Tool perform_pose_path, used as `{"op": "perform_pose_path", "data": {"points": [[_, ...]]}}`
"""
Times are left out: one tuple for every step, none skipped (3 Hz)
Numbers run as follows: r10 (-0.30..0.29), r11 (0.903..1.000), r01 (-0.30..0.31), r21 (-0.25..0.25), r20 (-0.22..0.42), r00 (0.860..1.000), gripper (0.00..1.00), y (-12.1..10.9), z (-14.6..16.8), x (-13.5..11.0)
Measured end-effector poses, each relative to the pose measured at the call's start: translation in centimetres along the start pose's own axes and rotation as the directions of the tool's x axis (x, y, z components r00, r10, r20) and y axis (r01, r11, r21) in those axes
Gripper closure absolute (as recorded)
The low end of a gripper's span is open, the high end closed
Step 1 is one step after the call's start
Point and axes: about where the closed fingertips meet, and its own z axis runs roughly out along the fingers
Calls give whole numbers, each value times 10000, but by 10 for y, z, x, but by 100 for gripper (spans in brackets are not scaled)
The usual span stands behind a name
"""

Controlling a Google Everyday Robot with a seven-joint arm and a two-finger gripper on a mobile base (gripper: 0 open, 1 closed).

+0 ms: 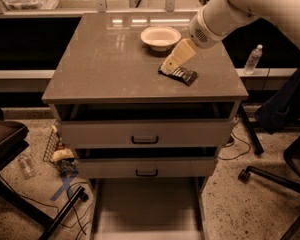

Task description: Place rxbar chocolate into bottom drawer

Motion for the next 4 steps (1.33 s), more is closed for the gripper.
{"op": "perform_pose_path", "data": {"points": [[469,9977,-458,-508,204,9987,0,2,31,6],[910,9894,-855,-1172,427,9949,0,5,69,10],[1240,9809,-1137,-1579,568,9907,0,11,90,16],[1532,9730,-1395,-1839,625,9862,0,19,103,28]]}}
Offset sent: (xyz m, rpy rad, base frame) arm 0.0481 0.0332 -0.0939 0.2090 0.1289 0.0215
